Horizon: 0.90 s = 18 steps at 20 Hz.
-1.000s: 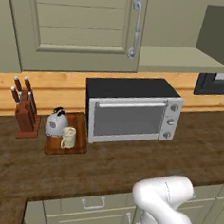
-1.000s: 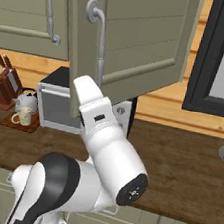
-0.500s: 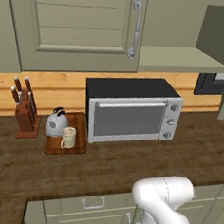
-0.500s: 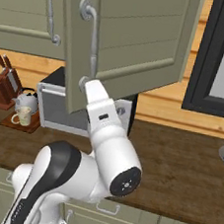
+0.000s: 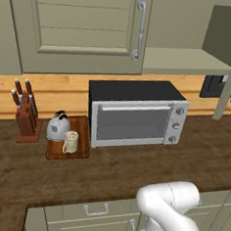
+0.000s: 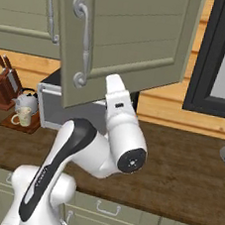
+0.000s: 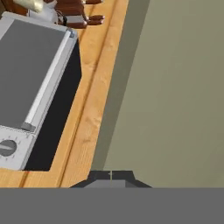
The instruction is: Pick the kettle from the counter and place it on the tray. Then pick the mug from the cabinet and place it on the tray. Then close the cabinet doors.
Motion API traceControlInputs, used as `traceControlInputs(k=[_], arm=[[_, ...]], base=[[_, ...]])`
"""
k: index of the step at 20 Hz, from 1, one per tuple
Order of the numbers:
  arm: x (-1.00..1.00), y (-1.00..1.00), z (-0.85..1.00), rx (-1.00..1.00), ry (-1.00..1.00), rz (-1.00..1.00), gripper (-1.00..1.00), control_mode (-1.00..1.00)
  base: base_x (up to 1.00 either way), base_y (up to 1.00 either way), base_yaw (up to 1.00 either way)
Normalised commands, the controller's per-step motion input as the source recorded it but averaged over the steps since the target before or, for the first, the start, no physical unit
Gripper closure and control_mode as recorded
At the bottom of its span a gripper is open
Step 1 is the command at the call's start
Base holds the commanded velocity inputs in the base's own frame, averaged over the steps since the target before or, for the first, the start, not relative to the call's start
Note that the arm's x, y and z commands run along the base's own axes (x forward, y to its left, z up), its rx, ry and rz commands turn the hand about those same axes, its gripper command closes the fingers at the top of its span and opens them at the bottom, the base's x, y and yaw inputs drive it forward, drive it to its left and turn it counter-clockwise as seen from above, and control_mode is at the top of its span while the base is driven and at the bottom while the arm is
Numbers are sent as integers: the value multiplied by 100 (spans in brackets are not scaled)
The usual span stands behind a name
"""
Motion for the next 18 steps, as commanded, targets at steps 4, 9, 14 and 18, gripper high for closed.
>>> traceControlInputs(k=[4, 9, 14, 18], arm=[[62, -44, 24, -1, 22, 0, 100, -100], [62, -49, 18, 0, 13, 0, 100, -100], [76, -26, 2, 0, 1, 1, 100, -100], [98, 0, -3, 0, -6, 0, 100, -100]], base=[[0, 0, 0], [0, 0, 0], [0, 0, 0], [0, 0, 0]])
